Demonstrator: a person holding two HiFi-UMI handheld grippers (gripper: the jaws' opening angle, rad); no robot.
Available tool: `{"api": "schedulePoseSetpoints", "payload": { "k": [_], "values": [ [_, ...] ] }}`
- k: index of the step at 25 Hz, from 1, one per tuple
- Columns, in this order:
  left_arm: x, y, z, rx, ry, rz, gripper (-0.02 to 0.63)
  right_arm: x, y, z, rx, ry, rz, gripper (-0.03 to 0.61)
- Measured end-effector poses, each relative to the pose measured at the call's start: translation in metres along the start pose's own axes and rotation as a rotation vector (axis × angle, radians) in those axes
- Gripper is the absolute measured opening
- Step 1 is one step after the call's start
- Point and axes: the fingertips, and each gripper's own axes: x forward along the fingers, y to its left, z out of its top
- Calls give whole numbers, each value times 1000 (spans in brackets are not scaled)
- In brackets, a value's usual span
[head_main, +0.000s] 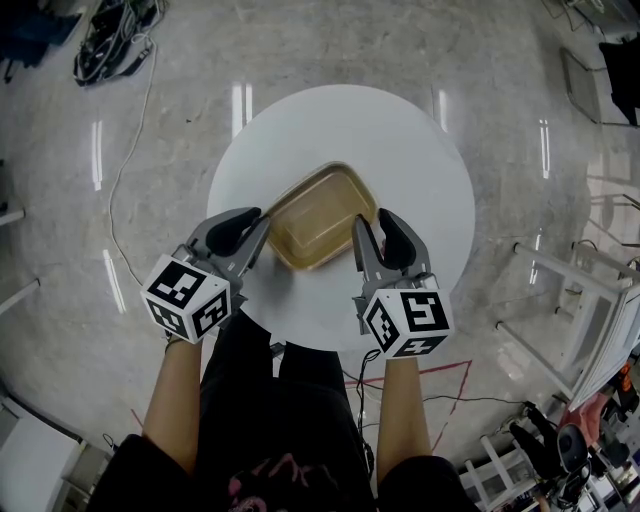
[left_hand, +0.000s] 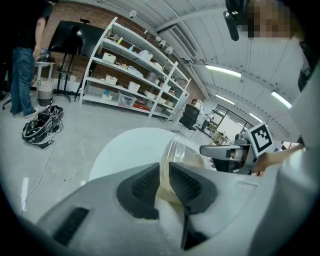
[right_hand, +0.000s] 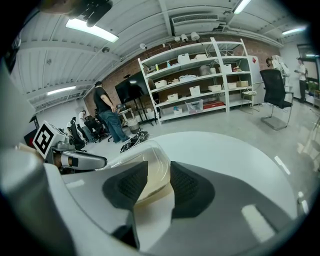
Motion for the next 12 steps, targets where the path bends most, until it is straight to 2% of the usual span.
{"api": "schedulePoseSetpoints", "payload": {
  "k": [12],
  "values": [
    [0,-2,7,3,-14,3,52,-3,0,5,2,-12,-1,150]
  ]
}}
